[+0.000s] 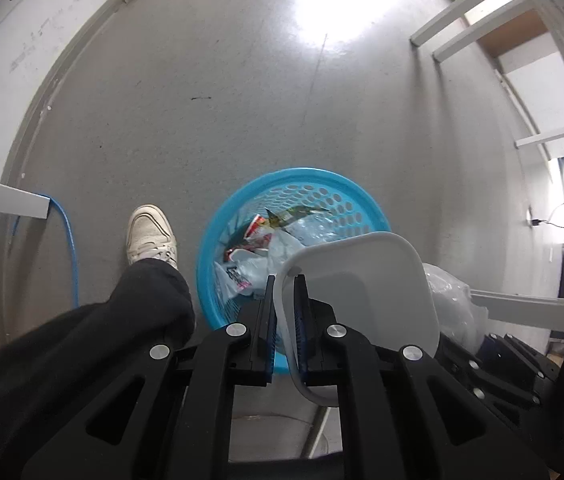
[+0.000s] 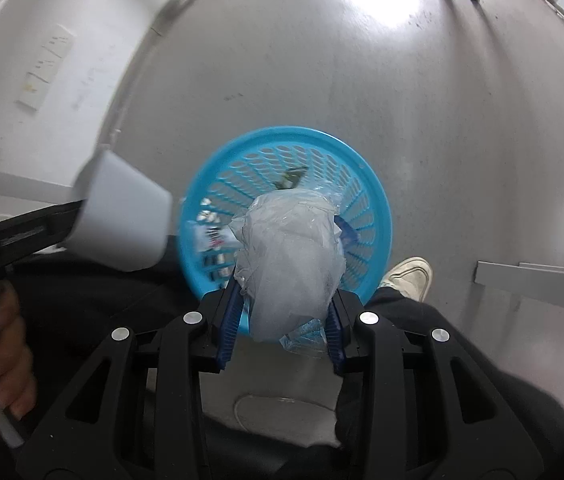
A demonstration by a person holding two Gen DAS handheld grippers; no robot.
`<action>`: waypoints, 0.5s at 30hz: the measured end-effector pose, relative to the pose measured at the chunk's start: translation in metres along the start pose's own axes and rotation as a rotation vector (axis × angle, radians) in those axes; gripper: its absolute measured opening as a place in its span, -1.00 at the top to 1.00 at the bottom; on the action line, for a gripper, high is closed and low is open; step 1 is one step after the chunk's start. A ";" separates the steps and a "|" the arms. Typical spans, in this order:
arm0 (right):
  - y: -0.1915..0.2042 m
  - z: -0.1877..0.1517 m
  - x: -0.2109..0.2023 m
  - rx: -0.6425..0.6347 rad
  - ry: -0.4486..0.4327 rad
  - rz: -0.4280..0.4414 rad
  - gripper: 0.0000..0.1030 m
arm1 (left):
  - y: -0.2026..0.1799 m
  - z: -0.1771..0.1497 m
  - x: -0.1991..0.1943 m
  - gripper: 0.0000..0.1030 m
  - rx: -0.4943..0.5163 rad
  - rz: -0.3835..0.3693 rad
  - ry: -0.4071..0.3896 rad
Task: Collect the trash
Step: 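Carry the white cup and clear bag down over the blue wastebasket, then open the left tool over the basket while the right tool releases the clear bag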
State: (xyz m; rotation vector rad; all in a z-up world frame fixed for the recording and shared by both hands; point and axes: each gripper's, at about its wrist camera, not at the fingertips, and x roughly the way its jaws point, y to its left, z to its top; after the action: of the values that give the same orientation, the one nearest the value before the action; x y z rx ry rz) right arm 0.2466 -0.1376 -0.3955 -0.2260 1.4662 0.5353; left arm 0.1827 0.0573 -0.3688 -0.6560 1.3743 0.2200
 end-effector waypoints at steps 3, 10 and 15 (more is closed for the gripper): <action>-0.012 0.013 0.022 0.054 0.055 0.027 0.33 | -0.003 0.011 0.015 0.86 0.001 0.032 0.022; -0.023 0.032 0.062 0.079 0.137 -0.018 0.31 | -0.016 0.032 0.053 0.87 0.024 0.084 0.090; -0.027 0.040 0.082 0.106 0.174 -0.004 0.06 | -0.014 0.042 0.070 -0.16 -0.018 0.117 0.132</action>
State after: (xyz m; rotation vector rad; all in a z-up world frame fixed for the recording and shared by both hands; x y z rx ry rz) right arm 0.2958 -0.1255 -0.4757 -0.1952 1.6586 0.4413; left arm 0.2392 0.0530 -0.4294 -0.6145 1.5405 0.2870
